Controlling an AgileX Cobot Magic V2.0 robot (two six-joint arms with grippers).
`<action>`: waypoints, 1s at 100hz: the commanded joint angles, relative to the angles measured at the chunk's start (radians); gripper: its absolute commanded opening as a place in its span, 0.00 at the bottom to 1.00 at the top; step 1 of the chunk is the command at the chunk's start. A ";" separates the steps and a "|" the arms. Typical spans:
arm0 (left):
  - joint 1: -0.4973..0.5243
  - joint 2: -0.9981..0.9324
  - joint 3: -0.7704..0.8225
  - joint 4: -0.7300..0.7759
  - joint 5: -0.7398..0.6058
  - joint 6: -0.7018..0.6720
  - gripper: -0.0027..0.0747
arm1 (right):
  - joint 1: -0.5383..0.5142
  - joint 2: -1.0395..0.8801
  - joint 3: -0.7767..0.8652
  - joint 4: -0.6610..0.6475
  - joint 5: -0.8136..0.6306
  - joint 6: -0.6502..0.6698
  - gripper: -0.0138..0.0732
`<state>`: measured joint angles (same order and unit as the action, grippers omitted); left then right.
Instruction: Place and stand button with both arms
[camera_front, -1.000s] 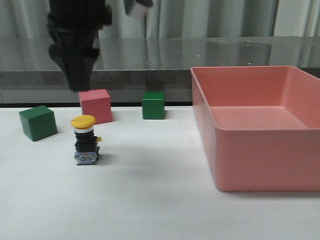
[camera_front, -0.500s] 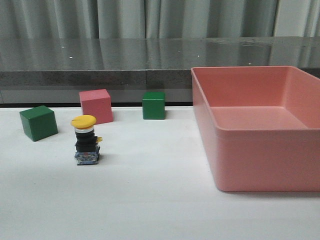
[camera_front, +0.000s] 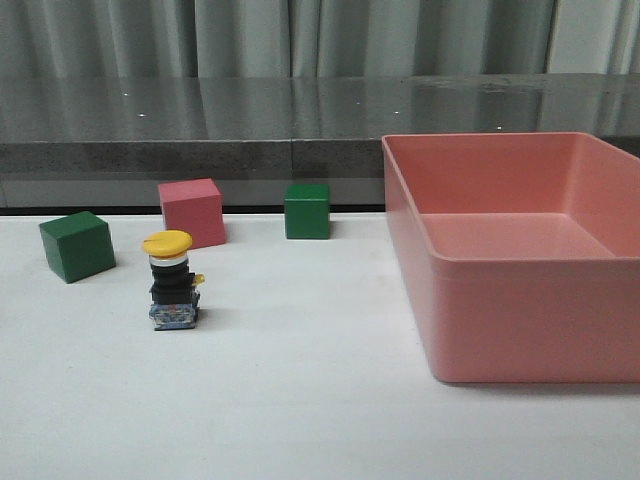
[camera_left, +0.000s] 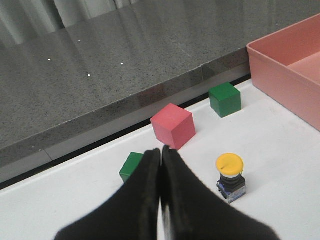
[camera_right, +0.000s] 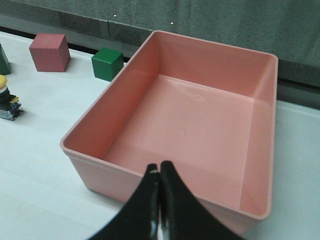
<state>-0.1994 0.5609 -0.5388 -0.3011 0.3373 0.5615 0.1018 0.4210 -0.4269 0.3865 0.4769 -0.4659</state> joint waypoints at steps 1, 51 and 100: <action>0.001 -0.089 0.068 -0.029 -0.148 -0.003 0.01 | -0.007 0.003 -0.025 0.022 -0.067 0.001 0.07; 0.001 -0.223 0.227 -0.104 -0.158 -0.003 0.01 | -0.007 0.003 -0.025 0.022 -0.067 0.001 0.07; 0.003 -0.236 0.273 -0.059 -0.184 -0.053 0.01 | -0.007 0.003 -0.025 0.022 -0.067 0.001 0.07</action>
<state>-0.1973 0.3304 -0.2602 -0.3911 0.2449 0.5599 0.1018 0.4210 -0.4269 0.3865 0.4769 -0.4659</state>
